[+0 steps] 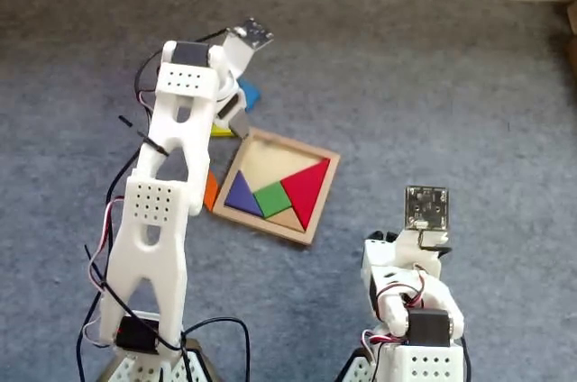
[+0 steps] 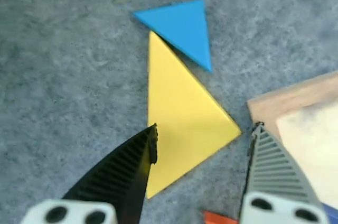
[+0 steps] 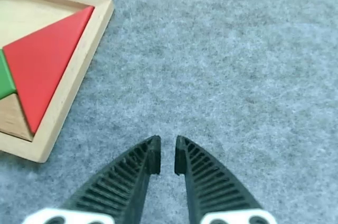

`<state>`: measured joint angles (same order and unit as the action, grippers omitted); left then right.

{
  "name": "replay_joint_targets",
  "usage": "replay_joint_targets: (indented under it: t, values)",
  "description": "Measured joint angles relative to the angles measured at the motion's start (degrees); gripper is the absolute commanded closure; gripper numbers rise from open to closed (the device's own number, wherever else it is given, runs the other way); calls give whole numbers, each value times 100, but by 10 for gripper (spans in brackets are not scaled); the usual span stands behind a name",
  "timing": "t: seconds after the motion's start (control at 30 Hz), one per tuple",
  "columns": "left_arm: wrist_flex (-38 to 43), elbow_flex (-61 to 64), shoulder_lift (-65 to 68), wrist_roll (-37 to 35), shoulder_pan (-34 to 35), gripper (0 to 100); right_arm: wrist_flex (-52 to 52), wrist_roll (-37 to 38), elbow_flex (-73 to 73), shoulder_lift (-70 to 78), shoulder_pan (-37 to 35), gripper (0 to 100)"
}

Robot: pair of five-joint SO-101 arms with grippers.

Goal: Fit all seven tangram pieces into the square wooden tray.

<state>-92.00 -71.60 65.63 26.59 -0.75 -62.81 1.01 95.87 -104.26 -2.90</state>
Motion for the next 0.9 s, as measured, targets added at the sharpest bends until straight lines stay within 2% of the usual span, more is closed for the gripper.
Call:
replay_joint_targets:
  t: [0.5, 0.63, 0.9]
  values:
    - [211, -273, 607, -26, 18, 724, 0, 0, 0, 0, 0, 933]
    - [220, -273, 624, -26, 18, 772, 0, 0, 0, 0, 0, 933]
    - [220, -281, 651, 0, 9, 777, 0, 0, 0, 0, 0, 933]
